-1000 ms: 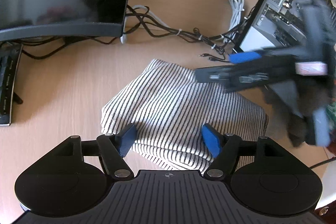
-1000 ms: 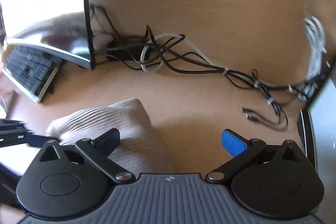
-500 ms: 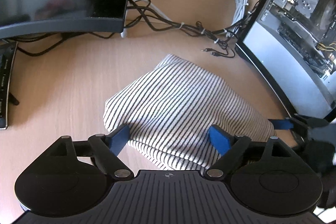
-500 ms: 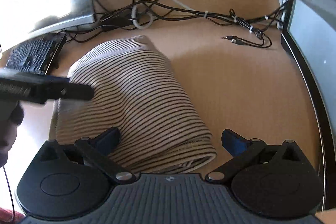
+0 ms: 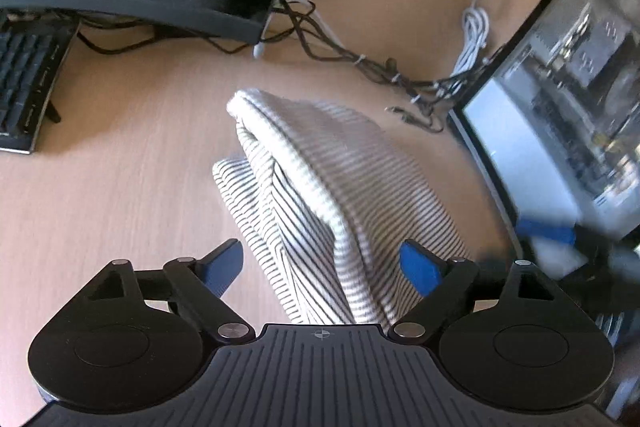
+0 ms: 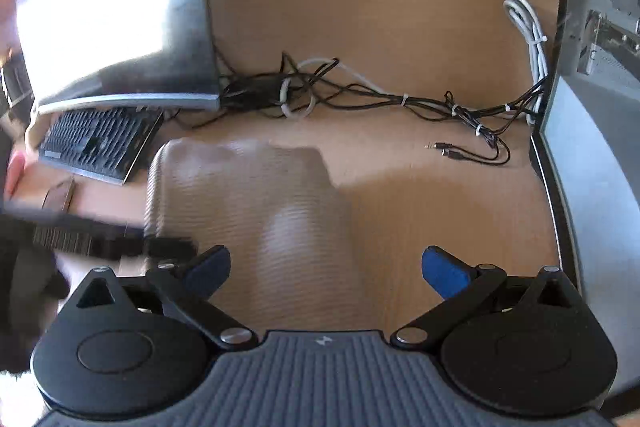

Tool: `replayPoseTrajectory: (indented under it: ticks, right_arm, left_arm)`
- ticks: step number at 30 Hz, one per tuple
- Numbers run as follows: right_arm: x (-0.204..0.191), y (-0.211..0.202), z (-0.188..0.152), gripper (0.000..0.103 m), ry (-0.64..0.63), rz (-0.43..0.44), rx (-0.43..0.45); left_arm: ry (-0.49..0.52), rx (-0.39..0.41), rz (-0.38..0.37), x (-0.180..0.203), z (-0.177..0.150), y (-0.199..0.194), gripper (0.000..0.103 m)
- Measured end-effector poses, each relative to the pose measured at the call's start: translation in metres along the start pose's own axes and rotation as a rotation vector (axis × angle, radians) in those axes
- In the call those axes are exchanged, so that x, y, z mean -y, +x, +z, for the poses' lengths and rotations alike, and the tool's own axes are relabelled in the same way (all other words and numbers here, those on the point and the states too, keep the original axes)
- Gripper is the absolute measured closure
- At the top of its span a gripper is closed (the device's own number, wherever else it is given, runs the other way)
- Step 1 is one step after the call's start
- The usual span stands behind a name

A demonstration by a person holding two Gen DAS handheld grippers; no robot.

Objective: Fold clothes
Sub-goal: 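Press and smooth the folded bundle with both open grippers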

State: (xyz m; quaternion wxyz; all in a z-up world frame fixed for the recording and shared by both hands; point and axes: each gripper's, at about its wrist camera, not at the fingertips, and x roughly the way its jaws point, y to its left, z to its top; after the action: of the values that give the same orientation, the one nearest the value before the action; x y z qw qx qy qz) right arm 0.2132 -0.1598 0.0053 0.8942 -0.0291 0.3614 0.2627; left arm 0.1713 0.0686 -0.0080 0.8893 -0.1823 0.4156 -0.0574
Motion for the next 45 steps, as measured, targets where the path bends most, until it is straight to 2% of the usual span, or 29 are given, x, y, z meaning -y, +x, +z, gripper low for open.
replayPoseTrajectory:
  ticks: [1, 5, 9, 12, 13, 15, 29, 33, 39, 45]
  right_arm:
    - [0.005, 0.006, 0.003, 0.004, 0.009, 0.02, -0.002]
    - [0.021, 0.031, 0.008, 0.004, 0.01, 0.094, -0.028]
    - [0.043, 0.059, 0.004, 0.004, 0.07, 0.194, -0.112]
    - [0.051, 0.071, -0.003, 0.014, 0.118, 0.32, -0.166]
    - [0.052, 0.075, -0.005, 0.021, 0.133, 0.36, -0.181]
    - [0.048, 0.082, -0.004, 0.024, 0.153, 0.409, -0.201]
    - [-0.028, 0.148, 0.045, 0.024, 0.026, 0.462, -0.19]
    - [-0.035, 0.154, 0.05, 0.022, 0.002, 0.439, -0.169]
    - [-0.031, 0.16, 0.05, 0.014, 0.025, 0.44, -0.182]
    - [-0.034, 0.158, 0.048, 0.011, 0.025, 0.422, -0.172]
  left_arm:
    - [-0.002, -0.001, 0.019, 0.004, -0.003, 0.002, 0.014]
    - [-0.027, -0.022, 0.062, 0.021, -0.013, 0.014, 0.022]
    - [-0.051, -0.032, 0.108, 0.032, -0.021, 0.023, 0.024]
    - [-0.093, -0.022, 0.124, 0.032, -0.025, 0.023, 0.029]
    - [-0.11, -0.021, 0.127, 0.031, -0.026, 0.022, 0.031]
    - [-0.139, -0.02, 0.135, 0.028, -0.028, 0.021, 0.033]
    - [-0.204, 0.05, 0.244, -0.04, 0.003, 0.007, 0.034]
    - [-0.203, 0.05, 0.235, -0.05, 0.011, 0.011, 0.034]
    - [-0.207, 0.053, 0.209, -0.056, 0.012, 0.014, 0.032]
    - [-0.215, 0.053, 0.2, -0.061, 0.013, 0.015, 0.027]
